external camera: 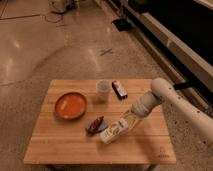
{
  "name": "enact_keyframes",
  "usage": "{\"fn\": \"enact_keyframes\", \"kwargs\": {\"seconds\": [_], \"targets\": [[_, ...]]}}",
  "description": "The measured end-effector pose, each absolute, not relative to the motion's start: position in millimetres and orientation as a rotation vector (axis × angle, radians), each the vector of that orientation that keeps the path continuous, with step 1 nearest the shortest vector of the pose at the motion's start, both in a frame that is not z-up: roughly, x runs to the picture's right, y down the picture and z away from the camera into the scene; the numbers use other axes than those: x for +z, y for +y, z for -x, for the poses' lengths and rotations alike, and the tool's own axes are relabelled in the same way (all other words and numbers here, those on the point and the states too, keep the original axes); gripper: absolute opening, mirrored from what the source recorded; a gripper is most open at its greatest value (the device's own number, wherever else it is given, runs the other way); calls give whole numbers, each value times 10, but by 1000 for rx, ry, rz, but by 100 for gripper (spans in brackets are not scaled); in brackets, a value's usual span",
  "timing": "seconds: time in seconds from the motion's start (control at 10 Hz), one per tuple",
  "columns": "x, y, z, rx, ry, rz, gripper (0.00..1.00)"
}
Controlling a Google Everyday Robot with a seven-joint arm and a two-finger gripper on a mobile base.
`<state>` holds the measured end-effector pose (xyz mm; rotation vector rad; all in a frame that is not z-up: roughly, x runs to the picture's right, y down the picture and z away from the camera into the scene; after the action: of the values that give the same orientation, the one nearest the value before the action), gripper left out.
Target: Stand the bottle upright
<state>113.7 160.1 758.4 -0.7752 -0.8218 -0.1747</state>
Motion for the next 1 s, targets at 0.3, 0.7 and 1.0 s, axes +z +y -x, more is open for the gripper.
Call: {"fn": "enact_keyframes", "kwargs": {"seconds": [0.3,0.7,1.0], "targets": [[7462,1176,-1305,-285,-678,723,0],[7275,637,-1519,-400,-501,636,0],[7201,470,-1653,-467,-389,587,0]]}}
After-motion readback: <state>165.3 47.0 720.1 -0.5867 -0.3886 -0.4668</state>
